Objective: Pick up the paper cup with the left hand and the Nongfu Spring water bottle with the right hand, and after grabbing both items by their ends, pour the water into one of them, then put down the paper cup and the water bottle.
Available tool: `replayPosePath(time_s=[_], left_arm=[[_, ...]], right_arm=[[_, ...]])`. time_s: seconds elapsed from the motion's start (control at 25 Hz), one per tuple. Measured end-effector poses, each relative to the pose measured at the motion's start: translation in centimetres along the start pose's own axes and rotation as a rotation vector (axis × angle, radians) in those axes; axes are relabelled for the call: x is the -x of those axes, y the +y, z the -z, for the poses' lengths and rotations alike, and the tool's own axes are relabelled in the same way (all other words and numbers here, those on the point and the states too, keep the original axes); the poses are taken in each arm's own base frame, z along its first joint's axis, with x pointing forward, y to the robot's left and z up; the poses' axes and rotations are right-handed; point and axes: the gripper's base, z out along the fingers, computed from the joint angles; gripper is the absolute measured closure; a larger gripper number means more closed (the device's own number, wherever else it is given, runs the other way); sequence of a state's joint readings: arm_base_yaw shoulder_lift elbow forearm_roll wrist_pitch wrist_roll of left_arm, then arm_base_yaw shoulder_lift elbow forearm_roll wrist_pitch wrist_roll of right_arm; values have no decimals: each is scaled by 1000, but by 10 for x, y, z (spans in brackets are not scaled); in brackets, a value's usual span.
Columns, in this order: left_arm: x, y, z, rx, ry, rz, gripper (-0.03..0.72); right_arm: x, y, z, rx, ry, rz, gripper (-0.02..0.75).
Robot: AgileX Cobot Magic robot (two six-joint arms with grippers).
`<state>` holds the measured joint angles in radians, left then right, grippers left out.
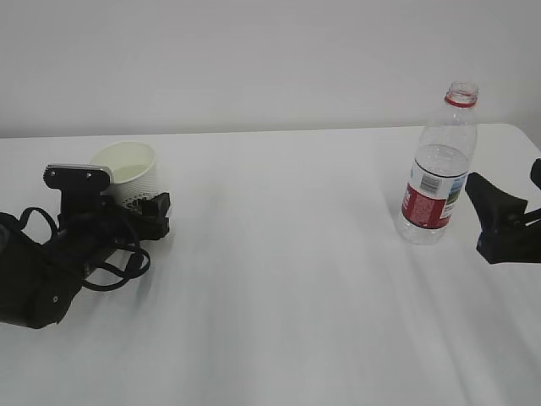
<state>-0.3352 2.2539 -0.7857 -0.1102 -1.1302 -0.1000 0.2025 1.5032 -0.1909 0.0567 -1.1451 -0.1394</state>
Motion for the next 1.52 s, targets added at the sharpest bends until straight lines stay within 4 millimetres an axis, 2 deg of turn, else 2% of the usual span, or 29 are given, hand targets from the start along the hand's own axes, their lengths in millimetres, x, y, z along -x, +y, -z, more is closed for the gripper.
replayPosePath(time_s=[0.56,1.04,1.28,1.52], left_arm=[[2,-2,0,-18,-5,-8,87],[1,-3,17,-45,27,-25,87],[2,-5,17,-65,22,-33,20],[2,-5,18,-67,22,-34,15]], right_arm=[[0,0,0,0,0,0,145],[0,0,0,0,0,0,144],[0,0,0,0,0,0,144],[0,0,0,0,0,0,145]])
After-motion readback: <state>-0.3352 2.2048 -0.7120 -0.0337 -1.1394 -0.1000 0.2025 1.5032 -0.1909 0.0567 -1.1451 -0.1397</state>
